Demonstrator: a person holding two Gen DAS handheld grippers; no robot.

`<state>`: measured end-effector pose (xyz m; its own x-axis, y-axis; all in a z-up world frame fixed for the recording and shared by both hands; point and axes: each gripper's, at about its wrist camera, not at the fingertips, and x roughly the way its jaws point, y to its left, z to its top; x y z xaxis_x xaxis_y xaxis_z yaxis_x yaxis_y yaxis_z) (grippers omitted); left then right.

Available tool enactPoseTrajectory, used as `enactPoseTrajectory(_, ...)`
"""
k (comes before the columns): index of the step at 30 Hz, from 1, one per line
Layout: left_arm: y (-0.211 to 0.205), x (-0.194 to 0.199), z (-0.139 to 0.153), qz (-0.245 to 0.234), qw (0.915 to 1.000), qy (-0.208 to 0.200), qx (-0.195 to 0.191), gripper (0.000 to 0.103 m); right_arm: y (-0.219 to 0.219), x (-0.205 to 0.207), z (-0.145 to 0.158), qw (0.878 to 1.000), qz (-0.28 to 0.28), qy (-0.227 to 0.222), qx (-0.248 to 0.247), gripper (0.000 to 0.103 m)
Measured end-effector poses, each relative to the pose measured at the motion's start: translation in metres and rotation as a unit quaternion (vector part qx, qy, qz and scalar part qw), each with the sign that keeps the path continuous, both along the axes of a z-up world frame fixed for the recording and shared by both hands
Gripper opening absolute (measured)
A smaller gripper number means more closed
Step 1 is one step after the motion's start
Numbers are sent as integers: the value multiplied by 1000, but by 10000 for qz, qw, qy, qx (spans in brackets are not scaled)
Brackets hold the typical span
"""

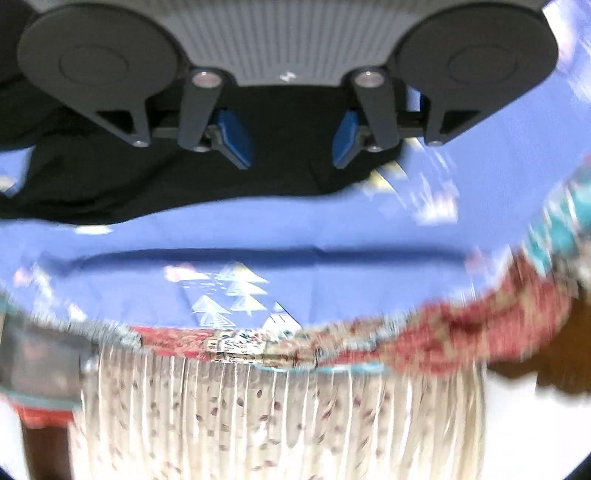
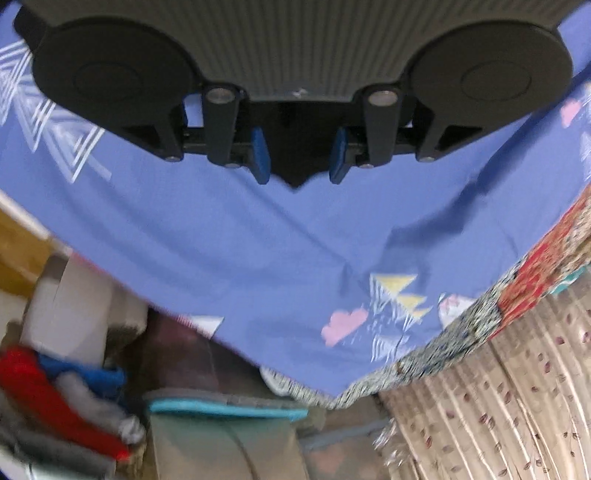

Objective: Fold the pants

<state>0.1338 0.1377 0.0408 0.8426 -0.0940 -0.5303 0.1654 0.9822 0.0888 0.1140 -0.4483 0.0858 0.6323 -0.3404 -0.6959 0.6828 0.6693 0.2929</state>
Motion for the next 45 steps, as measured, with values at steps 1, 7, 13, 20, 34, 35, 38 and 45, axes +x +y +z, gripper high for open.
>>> enactPoseTrajectory(1,0,10,1,16,9995,-58,317,51,-2,-3,-4,9998,41,-73,197,39)
enactPoseTrajectory(7,-11,76,-14,-292,9854,81,1676,77,-9,-31,-26,9789,-212,-646,1925,39)
enactPoseTrajectory(13,-18,112,-48,-588,9811,531,1766,88,-21,-39,-63,9515,-778,-653,2904,45)
enactPoseTrajectory(20,-21,114,-64,-334,9846,894,1468,6,-30,5,-85,9458,-994,-573,3037,7)
enactPoseTrajectory(34,28,-55,42,280,9972,-611,-323,6,-35,-87,43,9684,-144,-1558,1942,7)
enactPoseTrajectory(35,31,-69,42,262,9972,-594,-380,6,-35,-106,42,9681,-167,-1592,1928,7)
enactPoseTrajectory(38,37,-117,24,268,9974,-342,-579,6,-33,-154,26,9684,-339,-1539,1932,6)
enactPoseTrajectory(45,34,-176,-41,400,9942,866,-494,13,-35,-234,-69,9657,-1379,-347,2173,17)
